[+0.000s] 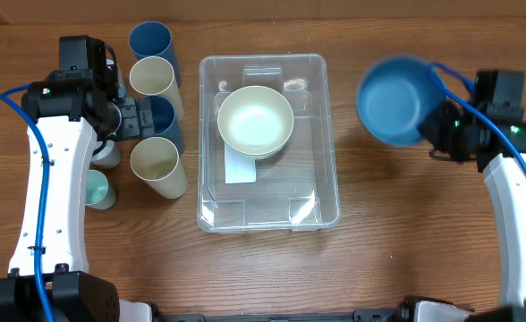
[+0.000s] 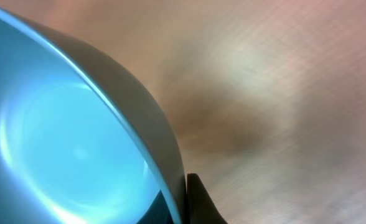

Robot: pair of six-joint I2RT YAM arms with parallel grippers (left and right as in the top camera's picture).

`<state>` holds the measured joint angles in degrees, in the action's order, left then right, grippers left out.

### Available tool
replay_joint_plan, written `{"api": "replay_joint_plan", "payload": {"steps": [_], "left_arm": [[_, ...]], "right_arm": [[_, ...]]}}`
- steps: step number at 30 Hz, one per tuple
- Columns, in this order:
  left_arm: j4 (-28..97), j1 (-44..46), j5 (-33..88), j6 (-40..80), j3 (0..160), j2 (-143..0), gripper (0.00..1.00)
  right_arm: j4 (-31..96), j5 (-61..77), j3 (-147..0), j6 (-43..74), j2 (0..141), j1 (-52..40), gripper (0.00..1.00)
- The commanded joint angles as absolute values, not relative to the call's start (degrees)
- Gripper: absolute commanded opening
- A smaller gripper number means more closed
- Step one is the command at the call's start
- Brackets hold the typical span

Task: Pack container
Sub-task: 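Grasp the teal bowl rim with the right gripper and lift, then lower the teal bowl onto the stacked cream bowls in the bin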

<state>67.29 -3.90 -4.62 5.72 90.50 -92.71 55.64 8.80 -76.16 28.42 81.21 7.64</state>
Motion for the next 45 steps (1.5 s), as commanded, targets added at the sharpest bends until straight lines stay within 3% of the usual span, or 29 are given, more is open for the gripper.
{"api": "replay_joint_plan", "payload": {"steps": [1, 7, 11, 19, 23, 25, 31, 38, 45], "left_arm": [[67.1, -4.1, -4.9, 4.7, 91.7, -93.1, 1.0], [67.1, -4.1, -4.9, 4.7, 91.7, -93.1, 1.0], [67.1, -4.1, -4.9, 4.7, 91.7, -93.1, 1.0], [67.1, -4.1, -4.9, 4.7, 91.7, -93.1, 1.0], [67.1, -4.1, -4.9, 4.7, 91.7, -93.1, 1.0], [67.1, -4.1, -4.9, 4.7, 91.7, -93.1, 1.0], [67.1, -4.1, -4.9, 4.7, 91.7, -93.1, 1.0], [67.1, -4.1, -4.9, 4.7, 91.7, -93.1, 1.0], [67.1, -4.1, -4.9, 4.7, 91.7, -93.1, 1.0]], "right_arm": [[56.6, 12.5, -83.8, 22.0, 79.2, -2.0, 0.04], [51.5, 5.2, -84.3, 19.0, 82.0, -19.9, 0.04], [48.0, -1.8, -84.3, 16.4, 88.6, -27.0, 0.04], [37.0, -3.7, -84.3, 11.9, 105.0, -28.2, 0.04], [35.2, -3.4, -84.3, 11.9, 106.8, -28.1, 0.04], [35.1, -3.4, -84.4, 11.9, 106.7, -28.1, 0.3], [41.8, -2.0, -87.7, 12.0, 105.2, -28.1, 0.46], [49.3, 4.5, -88.9, 12.2, 100.0, -29.5, 0.46], [54.3, 9.5, -88.0, 13.7, 100.0, -32.1, 0.29]]}}
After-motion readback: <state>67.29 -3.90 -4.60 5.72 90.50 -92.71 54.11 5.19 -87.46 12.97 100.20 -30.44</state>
